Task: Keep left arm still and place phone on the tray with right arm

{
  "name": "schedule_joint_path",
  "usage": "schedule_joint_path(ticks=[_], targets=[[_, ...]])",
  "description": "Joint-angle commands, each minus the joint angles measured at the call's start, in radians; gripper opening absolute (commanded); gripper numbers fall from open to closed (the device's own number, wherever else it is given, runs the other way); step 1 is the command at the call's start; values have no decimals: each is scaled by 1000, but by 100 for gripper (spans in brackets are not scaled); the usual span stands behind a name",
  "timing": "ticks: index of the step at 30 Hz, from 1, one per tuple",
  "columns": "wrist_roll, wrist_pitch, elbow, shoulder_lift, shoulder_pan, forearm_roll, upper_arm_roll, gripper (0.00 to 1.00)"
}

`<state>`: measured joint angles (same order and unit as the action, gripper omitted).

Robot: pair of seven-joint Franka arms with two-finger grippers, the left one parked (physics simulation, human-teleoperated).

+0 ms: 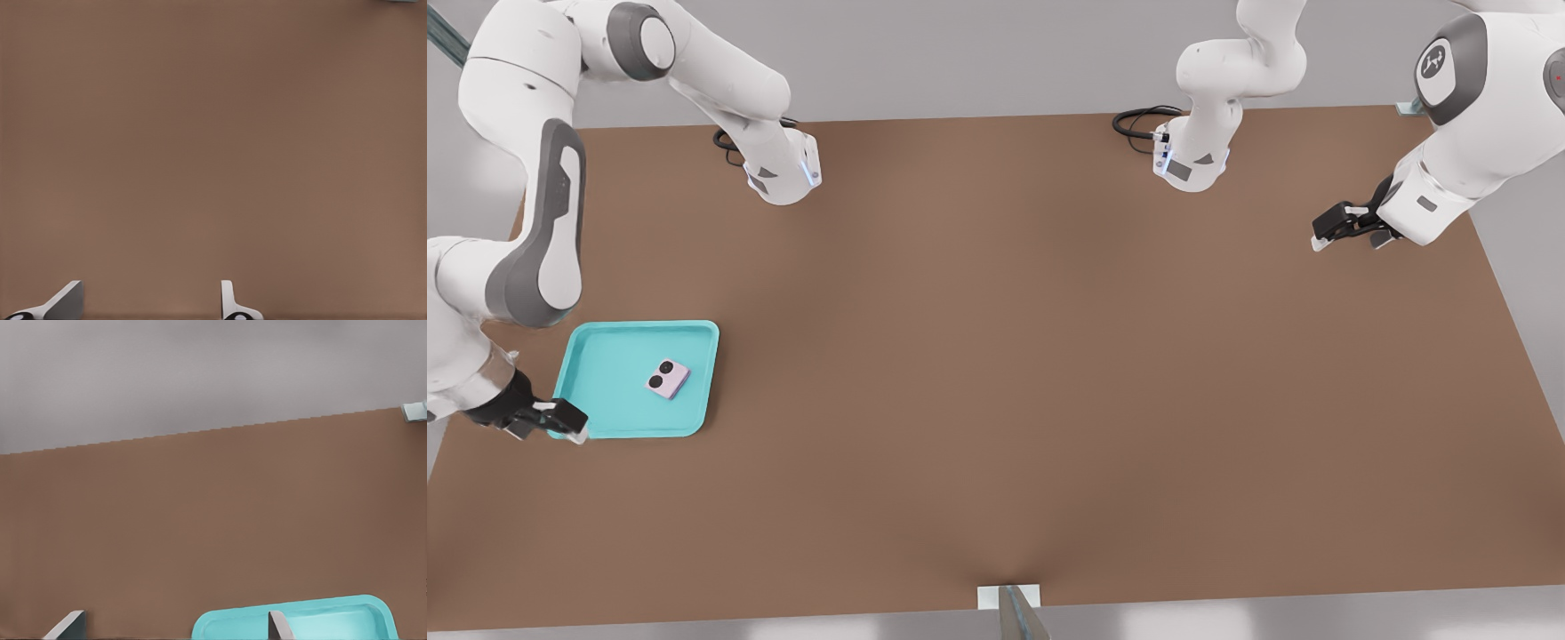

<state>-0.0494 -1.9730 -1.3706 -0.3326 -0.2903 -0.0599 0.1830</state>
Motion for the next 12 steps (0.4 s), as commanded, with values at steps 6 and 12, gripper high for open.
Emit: schedule_joint_path(ticks=[6, 12], targets=[[8, 399, -154, 317, 358, 65, -238, 100], [5, 416, -143, 262, 393, 48, -257, 100]])
